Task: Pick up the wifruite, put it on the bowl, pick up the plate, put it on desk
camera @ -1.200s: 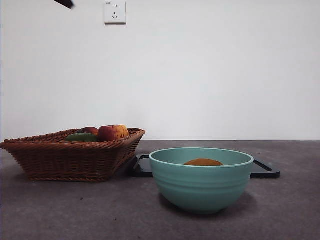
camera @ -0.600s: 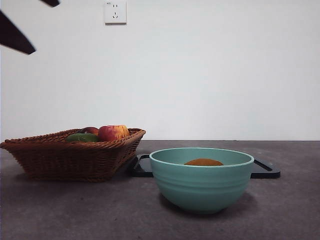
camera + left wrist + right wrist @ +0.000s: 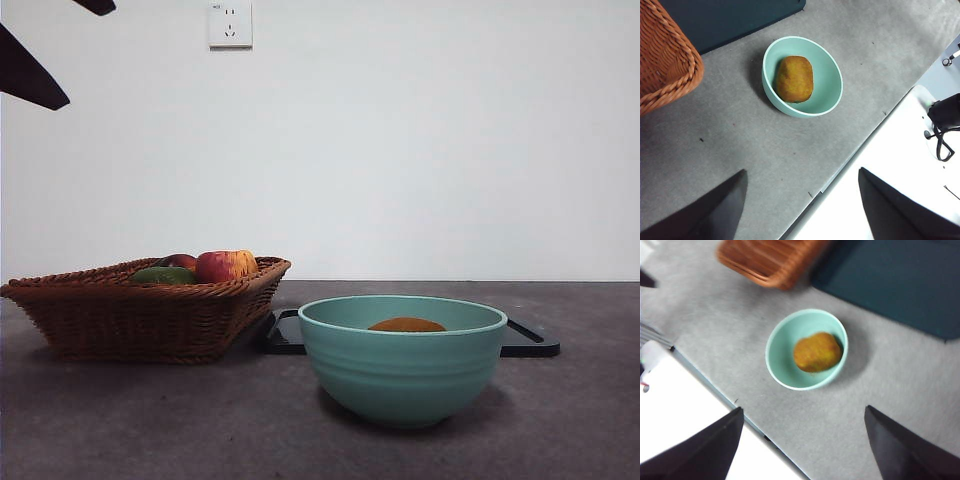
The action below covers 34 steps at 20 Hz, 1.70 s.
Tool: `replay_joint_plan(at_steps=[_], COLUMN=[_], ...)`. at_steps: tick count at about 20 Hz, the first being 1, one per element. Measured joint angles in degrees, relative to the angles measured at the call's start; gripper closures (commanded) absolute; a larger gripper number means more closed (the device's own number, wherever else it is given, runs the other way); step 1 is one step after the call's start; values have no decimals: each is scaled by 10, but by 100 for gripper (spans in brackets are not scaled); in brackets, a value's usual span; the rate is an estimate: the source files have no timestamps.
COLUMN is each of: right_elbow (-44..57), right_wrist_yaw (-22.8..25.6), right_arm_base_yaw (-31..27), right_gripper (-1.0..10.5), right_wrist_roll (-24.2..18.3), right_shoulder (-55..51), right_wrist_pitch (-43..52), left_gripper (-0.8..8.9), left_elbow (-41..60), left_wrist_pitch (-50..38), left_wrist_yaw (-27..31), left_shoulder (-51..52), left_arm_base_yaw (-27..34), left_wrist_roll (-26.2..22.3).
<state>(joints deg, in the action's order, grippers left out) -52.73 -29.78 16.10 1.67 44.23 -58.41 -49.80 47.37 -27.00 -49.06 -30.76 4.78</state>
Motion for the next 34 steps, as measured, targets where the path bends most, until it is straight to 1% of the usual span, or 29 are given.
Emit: replay_joint_plan(at_steps=[2, 4, 6, 8, 10, 12, 14, 18, 20, 23, 25, 27, 28, 34], right_elbow=[51, 106, 149, 169, 172, 172, 172, 172, 172, 172, 172, 173, 173, 173], right_wrist_yaw=[1, 2, 11, 54, 103, 139, 179, 227, 238, 254, 255, 256, 255, 253], right_arm_base_yaw=[5, 19, 42, 72, 102, 129, 151, 177, 188, 195, 195, 198, 200, 212], right_gripper=[573, 633, 633, 633, 651, 710, 718, 731, 751, 802, 807, 875, 927, 938], right_wrist_roll=[38, 83, 123, 154, 172, 181, 188, 196, 198, 198, 199, 199, 199, 198], right_shoulder=[2, 8, 19, 41, 71, 110, 155, 227, 250, 280, 300, 308, 308, 307], right_wrist_pitch=[52, 114, 182, 232, 267, 304, 340, 398, 428, 441, 448, 458, 461, 473], left_gripper=[470, 470, 470, 470, 470, 470, 470, 470, 470, 470, 470, 470, 470, 470], left_elbow=[0, 0, 0, 0, 0, 0, 0, 0, 0, 0, 0, 0, 0, 0], left_wrist_pitch=[0, 0, -4, -11, -21, -22, -22, -19, -19, -19, -19, -19, -19, -19], left_wrist_yaw=[0, 0, 0, 0, 0, 0, 0, 0, 0, 0, 0, 0, 0, 0], left_shoulder=[0, 0, 0, 0, 0, 0, 0, 0, 0, 0, 0, 0, 0, 0], left_arm_base_yaw=[0, 0, 0, 0, 0, 0, 0, 0, 0, 0, 0, 0, 0, 0], left_wrist_roll=[0, 0, 0, 0, 0, 0, 0, 0, 0, 0, 0, 0, 0, 0])
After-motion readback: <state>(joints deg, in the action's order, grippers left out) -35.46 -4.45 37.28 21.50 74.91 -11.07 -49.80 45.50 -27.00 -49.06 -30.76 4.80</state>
